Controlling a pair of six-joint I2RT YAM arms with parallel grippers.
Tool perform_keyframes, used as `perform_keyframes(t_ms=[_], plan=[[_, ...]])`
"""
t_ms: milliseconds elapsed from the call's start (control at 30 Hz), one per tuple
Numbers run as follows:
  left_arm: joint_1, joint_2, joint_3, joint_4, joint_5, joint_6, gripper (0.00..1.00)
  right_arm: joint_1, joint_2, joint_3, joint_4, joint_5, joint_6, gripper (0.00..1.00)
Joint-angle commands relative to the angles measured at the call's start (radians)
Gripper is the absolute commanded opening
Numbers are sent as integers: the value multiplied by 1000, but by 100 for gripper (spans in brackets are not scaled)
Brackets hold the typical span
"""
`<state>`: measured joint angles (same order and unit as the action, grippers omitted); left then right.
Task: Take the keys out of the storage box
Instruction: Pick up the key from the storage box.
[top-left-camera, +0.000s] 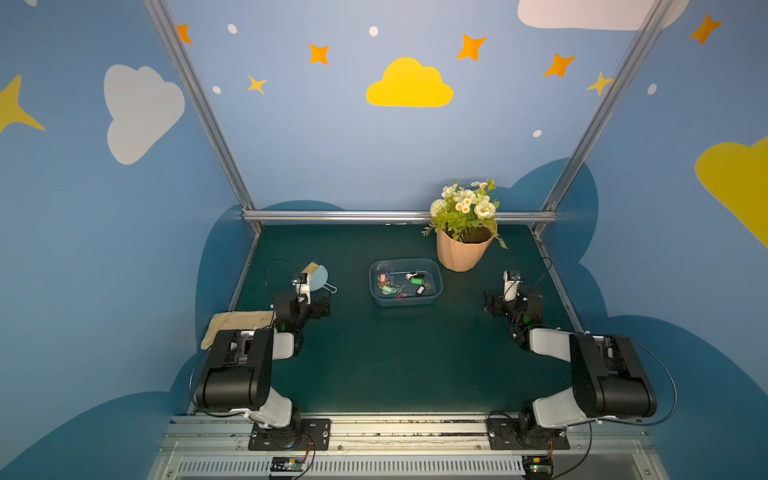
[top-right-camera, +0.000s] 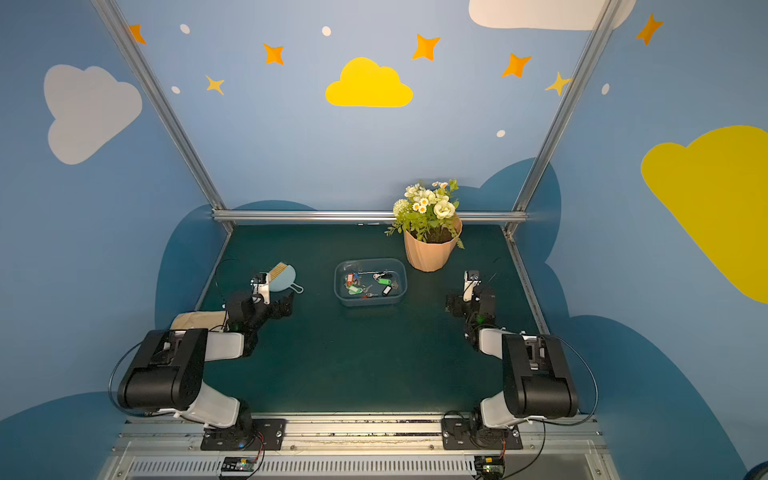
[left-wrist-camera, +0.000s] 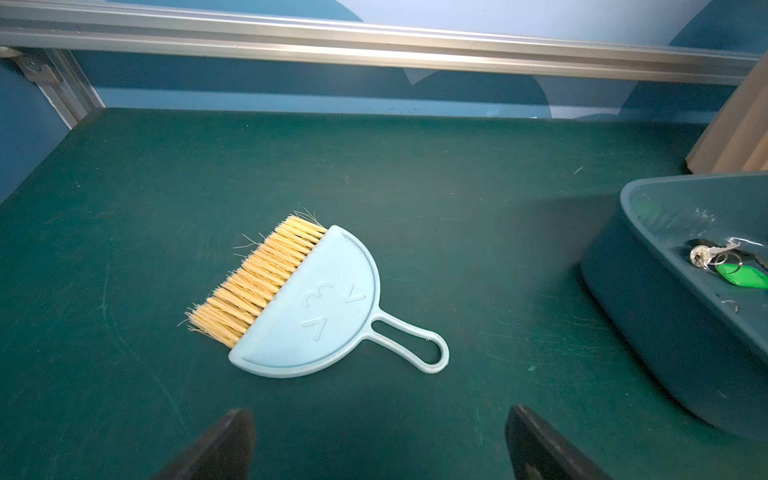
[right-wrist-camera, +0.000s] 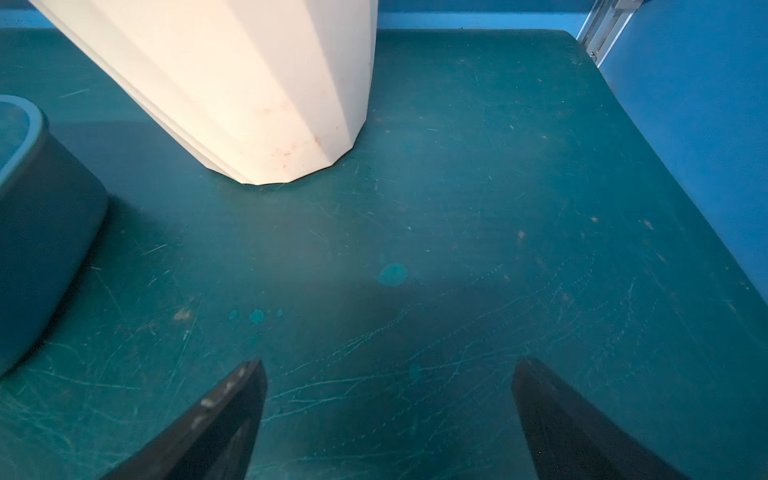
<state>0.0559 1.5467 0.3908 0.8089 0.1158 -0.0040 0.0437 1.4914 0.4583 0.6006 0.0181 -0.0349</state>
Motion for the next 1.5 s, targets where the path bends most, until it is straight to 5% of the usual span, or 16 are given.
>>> perform_keyframes(t_ms=[0,667,933,1000,1067,1133,1267,1367,1467], plan=[[-3,-6,11,2,-2,5,100,6,-19,16,-13,4,-8,98],[-9,-11,15,3,-21,4,100,20,-22,10,-6,24,-19,98],[-71,-254,1,-153,-204,12,100,60,-222,40,-175,82,-9,98],[-77,-356,-10,-207,-257,-67,100,57,-324,95,-368,169,135,98],[-74,-456,38,-414,-348,-243,100,29,-399,162,-650,361,531,98],[-65,-506,123,-665,-367,-356,100,-30,-433,182,-756,270,648,98],[-56,-536,151,-773,-387,-397,100,-48,-497,162,-730,-82,547,98],[-57,-546,142,-736,-278,-334,100,62,-489,204,-785,-123,511,98],[-60,-514,164,-750,-262,-334,100,308,-376,395,-1026,80,460,98]])
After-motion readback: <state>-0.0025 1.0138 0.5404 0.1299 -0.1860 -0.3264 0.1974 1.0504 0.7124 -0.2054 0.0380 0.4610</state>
